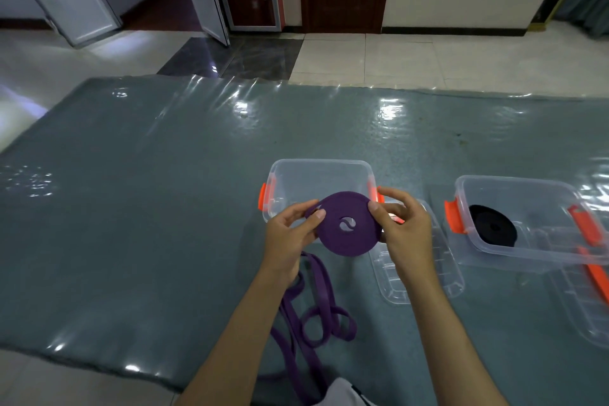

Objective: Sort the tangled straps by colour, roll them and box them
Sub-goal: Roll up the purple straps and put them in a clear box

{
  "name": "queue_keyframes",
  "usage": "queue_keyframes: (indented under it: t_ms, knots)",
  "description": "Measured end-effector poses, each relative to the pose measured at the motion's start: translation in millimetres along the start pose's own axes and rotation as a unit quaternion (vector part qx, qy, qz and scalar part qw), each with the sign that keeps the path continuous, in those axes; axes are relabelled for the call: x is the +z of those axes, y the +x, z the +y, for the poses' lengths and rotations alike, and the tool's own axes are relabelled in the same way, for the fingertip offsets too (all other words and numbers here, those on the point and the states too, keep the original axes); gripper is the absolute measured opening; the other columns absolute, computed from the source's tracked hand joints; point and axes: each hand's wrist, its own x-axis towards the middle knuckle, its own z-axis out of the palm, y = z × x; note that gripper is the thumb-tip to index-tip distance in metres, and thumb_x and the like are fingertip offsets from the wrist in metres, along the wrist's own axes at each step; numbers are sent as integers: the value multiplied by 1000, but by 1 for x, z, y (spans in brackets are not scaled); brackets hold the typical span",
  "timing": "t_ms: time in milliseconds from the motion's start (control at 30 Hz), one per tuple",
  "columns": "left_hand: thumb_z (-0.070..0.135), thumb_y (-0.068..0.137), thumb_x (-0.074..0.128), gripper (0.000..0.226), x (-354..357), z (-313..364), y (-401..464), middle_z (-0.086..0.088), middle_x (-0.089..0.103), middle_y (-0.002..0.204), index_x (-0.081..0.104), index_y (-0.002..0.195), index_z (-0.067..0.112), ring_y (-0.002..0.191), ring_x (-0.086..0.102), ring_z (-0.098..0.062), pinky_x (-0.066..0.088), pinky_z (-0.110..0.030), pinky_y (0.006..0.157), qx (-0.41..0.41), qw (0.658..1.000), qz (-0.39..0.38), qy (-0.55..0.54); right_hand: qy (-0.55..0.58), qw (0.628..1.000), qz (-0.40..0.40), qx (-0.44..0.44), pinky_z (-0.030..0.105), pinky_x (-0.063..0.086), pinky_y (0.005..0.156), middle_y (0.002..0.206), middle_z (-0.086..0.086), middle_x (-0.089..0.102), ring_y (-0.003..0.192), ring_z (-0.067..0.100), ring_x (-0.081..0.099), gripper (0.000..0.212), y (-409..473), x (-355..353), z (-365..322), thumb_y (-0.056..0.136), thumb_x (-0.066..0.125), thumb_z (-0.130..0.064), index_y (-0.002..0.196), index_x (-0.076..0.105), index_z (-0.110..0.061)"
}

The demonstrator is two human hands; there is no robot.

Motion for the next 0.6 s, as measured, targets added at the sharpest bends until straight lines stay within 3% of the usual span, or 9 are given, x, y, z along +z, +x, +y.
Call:
queue_keyframes:
  t_ms: [167, 300, 400, 600]
  knots:
    - [7, 93, 78, 30, 0, 3, 15, -12, 78, 119, 76, 122, 14, 111, 76, -27, 63, -34, 86, -24, 1000, 9, 1, -33, 999, 32, -19, 59, 62, 82, 94, 7, 78, 91, 30, 77, 20, 18, 16, 7, 97, 76, -17, 116, 77, -21]
    - [4, 97, 73, 40, -4, 10, 40, -6, 70, 133, 70, 134, 18, 117, 73, -27, 64, -40, 87, -66, 997, -4, 41, -26, 998, 49, -1, 56, 62, 88, 101, 3, 80, 99, 26, 75, 14, 39, 32, 17, 99, 74, -15, 112, 78, -13]
    - [-2, 95, 72, 41, -7, 11, 70, -7, 70, 133, 68, 134, 12, 118, 71, -29, 65, -40, 82, -66, 996, 29, 53, -35, 998, 46, 11, 55, 61, 89, 100, 3, 79, 99, 25, 74, 7, 57, 50, 31, 100, 71, -14, 101, 78, -15]
    - [-10, 94, 69, 33, -10, -12, 139, -15, 73, 121, 68, 122, 7, 93, 75, -25, 64, -33, 66, -119, 983, 110, 86, -124, 982, -48, 135, 57, 58, 97, 124, 12, 71, 113, 32, 69, 21, 105, 73, 66, 100, 66, -7, 121, 64, -12]
